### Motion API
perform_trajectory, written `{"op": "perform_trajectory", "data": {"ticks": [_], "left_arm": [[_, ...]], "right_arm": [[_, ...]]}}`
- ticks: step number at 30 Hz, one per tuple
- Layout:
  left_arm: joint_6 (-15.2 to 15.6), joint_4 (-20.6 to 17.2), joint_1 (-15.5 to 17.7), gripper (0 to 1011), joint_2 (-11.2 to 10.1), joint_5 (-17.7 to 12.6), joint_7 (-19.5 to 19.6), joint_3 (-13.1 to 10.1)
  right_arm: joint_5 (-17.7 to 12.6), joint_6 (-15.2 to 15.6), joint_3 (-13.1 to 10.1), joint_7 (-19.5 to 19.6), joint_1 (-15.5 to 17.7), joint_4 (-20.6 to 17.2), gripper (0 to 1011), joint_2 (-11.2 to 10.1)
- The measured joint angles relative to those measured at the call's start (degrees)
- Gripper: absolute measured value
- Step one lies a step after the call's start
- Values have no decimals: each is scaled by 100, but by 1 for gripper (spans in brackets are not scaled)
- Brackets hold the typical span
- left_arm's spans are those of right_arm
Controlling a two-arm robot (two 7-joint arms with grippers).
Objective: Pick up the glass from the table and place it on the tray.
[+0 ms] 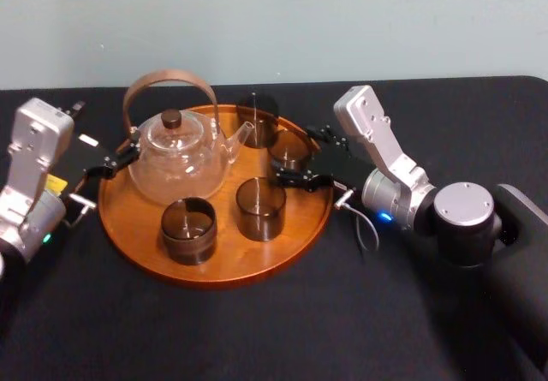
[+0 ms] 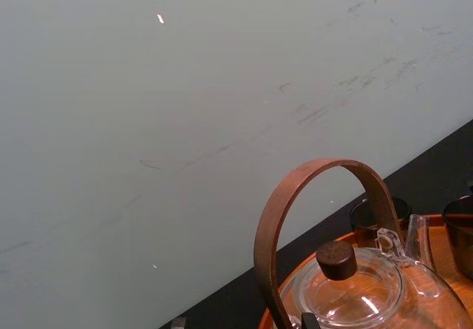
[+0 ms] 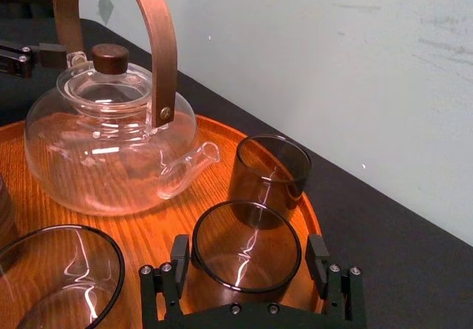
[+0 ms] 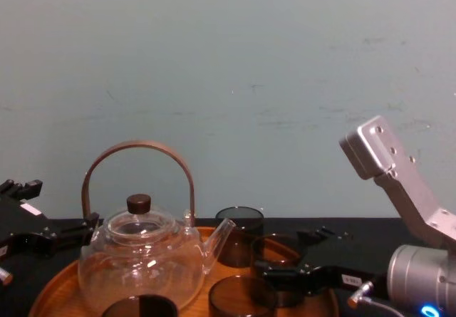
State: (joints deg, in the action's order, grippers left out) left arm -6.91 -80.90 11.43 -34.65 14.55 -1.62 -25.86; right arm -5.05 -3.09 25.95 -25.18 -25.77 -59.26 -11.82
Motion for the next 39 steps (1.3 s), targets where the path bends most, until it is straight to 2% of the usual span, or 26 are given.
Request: {"op": "perform_trajectory", "data": {"ticks": [16,27,31,39], "left_arm": [[0,0,0,1010,0,0,0,0],[0,0,0,1009,0,0,0,0],[0,0,0,1010,0,0,0,0],[0,0,0,1010,0,0,0,0]], "right_arm": [[-53,195,-31,-14,305,-357,1002,-243],[-182,318,-188,-15,836,-1203,1002,-643],[-278,366,-356,62,1129,-1639,1002,-857],[-380,397,-656,254,1462,-2066,1002,-1094]]}}
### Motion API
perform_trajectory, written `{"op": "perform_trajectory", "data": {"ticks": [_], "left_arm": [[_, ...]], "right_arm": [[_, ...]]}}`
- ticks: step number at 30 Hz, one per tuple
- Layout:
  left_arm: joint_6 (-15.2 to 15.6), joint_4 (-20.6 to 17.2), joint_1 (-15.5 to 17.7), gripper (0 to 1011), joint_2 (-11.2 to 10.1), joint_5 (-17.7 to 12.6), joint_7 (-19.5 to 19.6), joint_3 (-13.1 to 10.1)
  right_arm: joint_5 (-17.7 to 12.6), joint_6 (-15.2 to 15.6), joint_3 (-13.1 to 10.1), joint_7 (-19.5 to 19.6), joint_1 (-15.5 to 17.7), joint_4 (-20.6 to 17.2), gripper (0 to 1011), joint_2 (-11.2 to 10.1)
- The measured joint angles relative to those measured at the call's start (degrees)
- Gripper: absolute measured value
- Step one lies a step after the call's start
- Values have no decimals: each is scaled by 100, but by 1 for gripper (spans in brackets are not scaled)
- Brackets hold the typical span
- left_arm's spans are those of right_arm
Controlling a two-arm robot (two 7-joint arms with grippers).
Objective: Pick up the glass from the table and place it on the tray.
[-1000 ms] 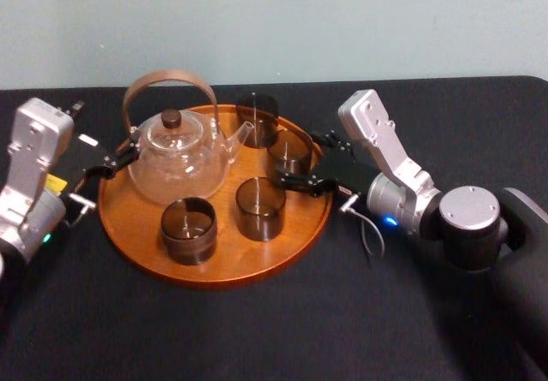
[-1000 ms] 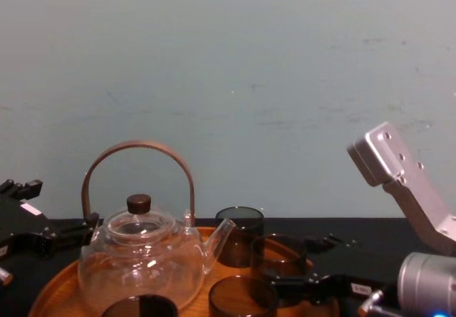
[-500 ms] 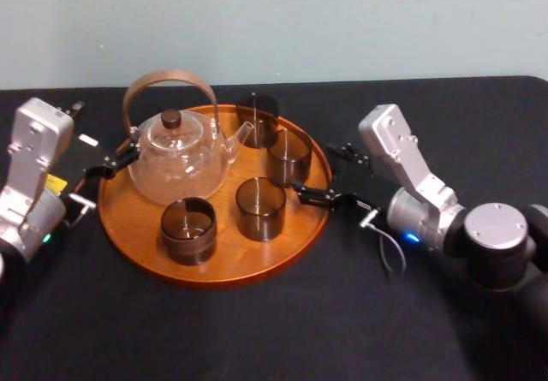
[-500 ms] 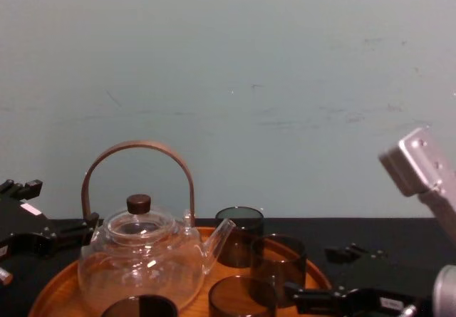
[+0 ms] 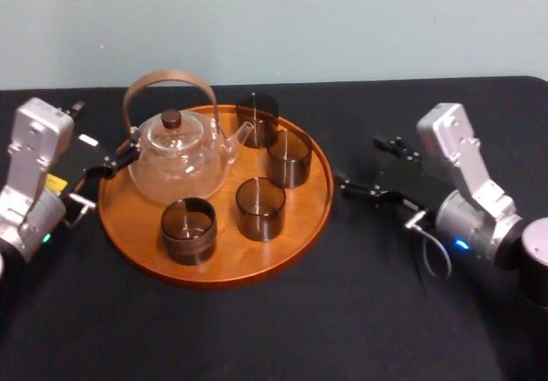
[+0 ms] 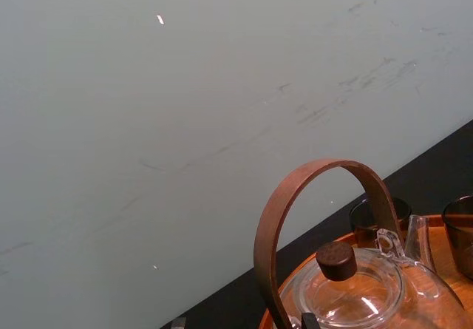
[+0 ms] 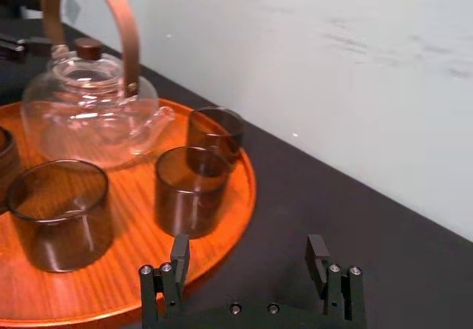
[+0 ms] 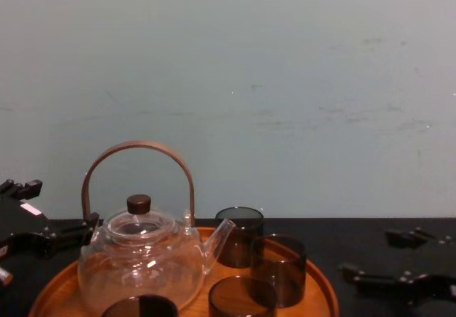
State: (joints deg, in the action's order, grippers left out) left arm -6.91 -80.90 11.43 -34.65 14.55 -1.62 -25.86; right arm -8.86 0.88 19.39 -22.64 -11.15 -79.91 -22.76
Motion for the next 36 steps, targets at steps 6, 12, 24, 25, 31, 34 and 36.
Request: {"op": "perform_trajectory", "data": {"ticks": [6,12,24,25,31,34,36], "left_arm": [[0,0,0,1009,0,0,0,0],[0,0,0,1009,0,0,0,0],[0,0,0,1010,0,0,0,0],[0,0,0,1009,0,0,0,0],[0,0,0,1009,0,0,0,0],[0,0,0,1010,0,0,0,0],[0,0,0,1009,0,0,0,0]], "right_arm": [[-112,-7,-274,95,166,-171,1002,-126],[14,-14,-448,347,259,-210,1002,-189],[305,-75,-849,828,276,28,1002,-48],[318,-83,-888,856,270,53,1002,-21],[325,-87,-892,863,267,59,1002,-18],[325,-87,-885,860,266,56,1002,-22],[325,-87,-883,858,266,55,1002,-23]]}}
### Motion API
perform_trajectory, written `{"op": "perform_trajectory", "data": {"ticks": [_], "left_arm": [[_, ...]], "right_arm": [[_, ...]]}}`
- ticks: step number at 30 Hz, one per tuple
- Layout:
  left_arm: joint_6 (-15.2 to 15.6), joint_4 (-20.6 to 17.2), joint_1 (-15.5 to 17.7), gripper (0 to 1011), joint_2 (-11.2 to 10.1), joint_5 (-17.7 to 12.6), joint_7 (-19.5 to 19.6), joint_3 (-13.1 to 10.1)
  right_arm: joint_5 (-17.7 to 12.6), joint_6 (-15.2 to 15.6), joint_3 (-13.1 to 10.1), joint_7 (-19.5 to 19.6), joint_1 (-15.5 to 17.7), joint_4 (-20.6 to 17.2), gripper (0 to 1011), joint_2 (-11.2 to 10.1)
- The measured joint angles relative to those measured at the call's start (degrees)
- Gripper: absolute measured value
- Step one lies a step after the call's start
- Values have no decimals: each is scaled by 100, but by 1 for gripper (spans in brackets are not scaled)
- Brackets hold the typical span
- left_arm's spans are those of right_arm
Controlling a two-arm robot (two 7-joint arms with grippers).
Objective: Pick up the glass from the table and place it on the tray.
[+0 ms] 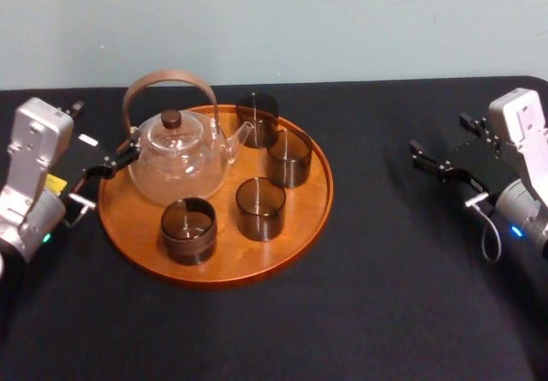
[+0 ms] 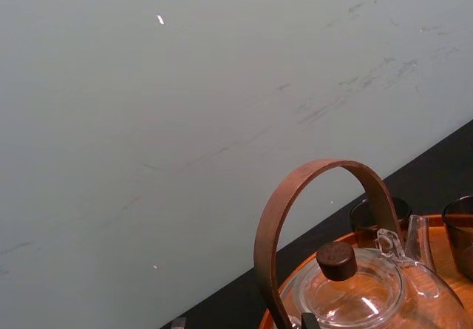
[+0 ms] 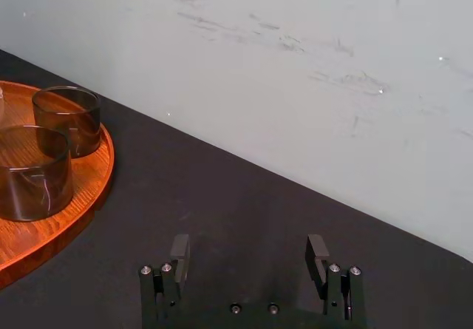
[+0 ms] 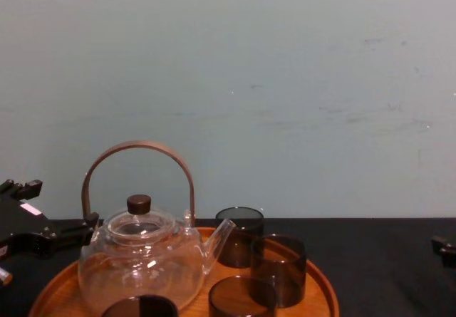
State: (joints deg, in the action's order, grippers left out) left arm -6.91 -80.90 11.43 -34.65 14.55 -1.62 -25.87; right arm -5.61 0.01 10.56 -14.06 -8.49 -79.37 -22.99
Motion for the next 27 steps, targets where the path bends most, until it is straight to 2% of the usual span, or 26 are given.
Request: {"op": "perform_trajectory", "data": {"ticks": [27], "left_arm": [[0,0,0,1010,0,0,0,0]], "right_arm": [[-2,5,20,-11,0,-12,1002,-13]]}}
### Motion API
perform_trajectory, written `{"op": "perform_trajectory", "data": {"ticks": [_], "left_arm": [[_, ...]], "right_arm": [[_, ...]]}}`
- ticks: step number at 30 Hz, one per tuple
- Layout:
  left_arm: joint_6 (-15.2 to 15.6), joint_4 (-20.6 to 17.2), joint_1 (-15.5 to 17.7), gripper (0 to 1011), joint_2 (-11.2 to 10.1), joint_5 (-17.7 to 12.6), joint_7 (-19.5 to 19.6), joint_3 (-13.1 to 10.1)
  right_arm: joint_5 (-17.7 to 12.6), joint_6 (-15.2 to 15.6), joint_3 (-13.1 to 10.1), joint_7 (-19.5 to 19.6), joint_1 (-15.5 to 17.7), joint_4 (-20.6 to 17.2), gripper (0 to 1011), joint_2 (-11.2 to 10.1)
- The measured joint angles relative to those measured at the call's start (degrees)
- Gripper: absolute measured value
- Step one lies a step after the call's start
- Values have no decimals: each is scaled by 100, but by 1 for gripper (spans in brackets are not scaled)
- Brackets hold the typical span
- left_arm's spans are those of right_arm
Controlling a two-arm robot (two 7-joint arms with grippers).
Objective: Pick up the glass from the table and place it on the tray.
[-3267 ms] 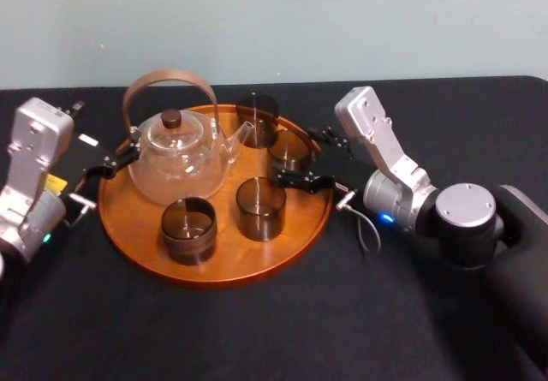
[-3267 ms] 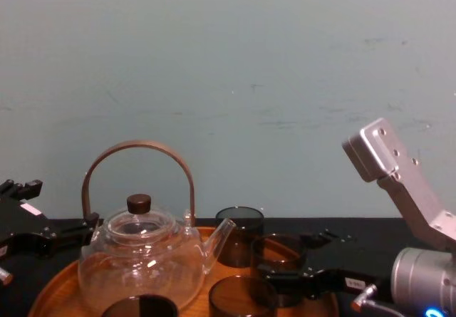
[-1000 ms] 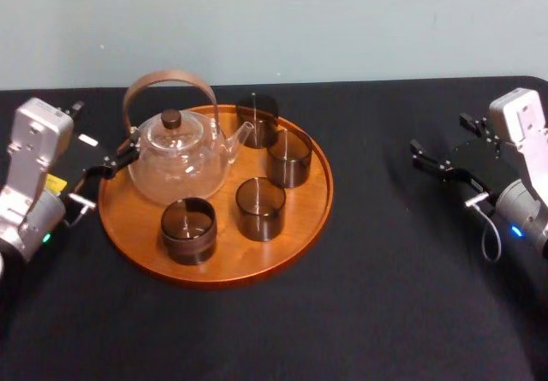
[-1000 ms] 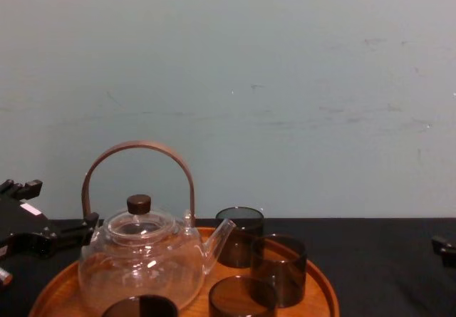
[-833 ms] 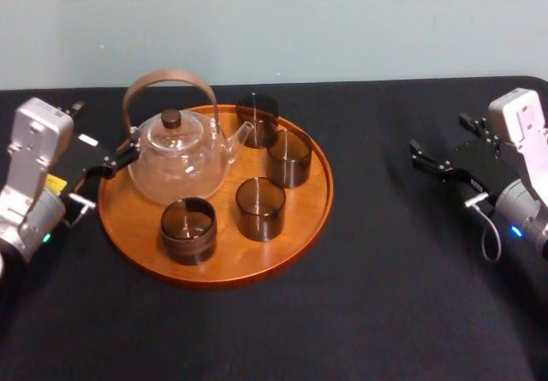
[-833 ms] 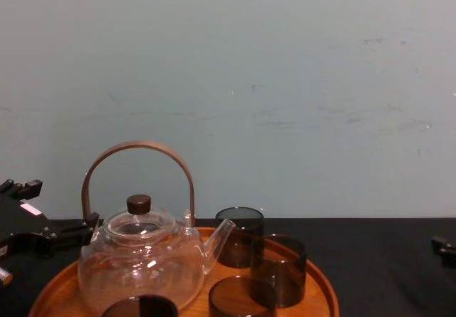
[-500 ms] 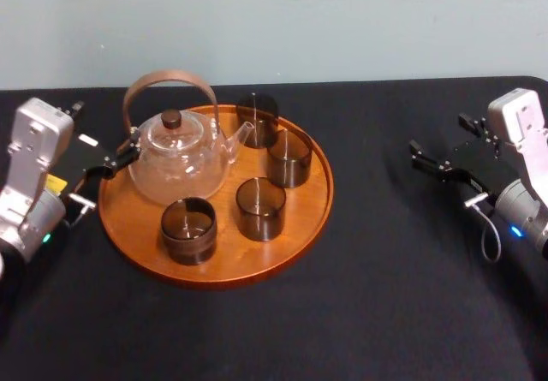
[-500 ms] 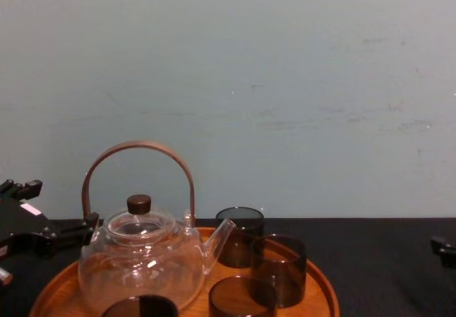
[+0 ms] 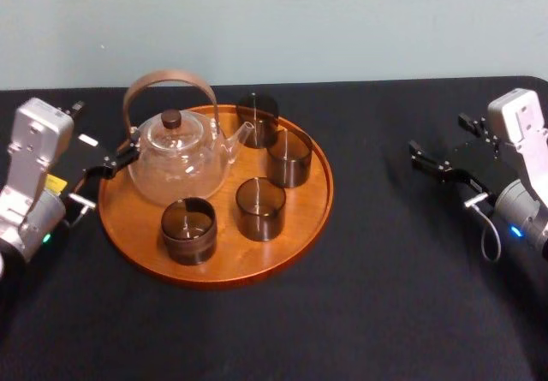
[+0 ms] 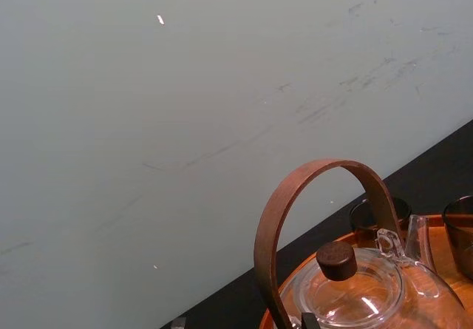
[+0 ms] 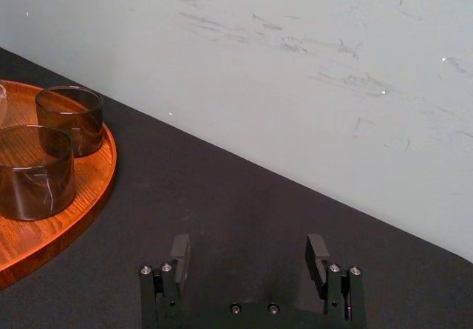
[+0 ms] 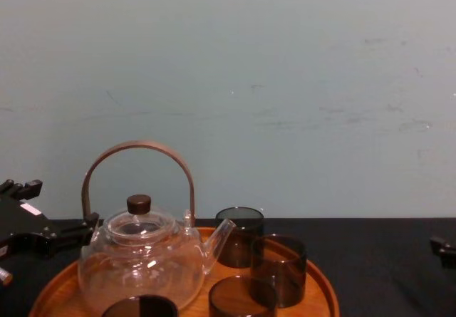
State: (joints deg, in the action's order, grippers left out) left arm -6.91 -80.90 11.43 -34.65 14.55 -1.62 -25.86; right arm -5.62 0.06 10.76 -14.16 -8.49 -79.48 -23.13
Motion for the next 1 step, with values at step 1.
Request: {"op": "perform_trajectory", "data": {"ticks": [1], "left_arm": [[0,0,0,1010,0,0,0,0]], "right_arm": [[0,0,0,0,0,0,1002,0]]}}
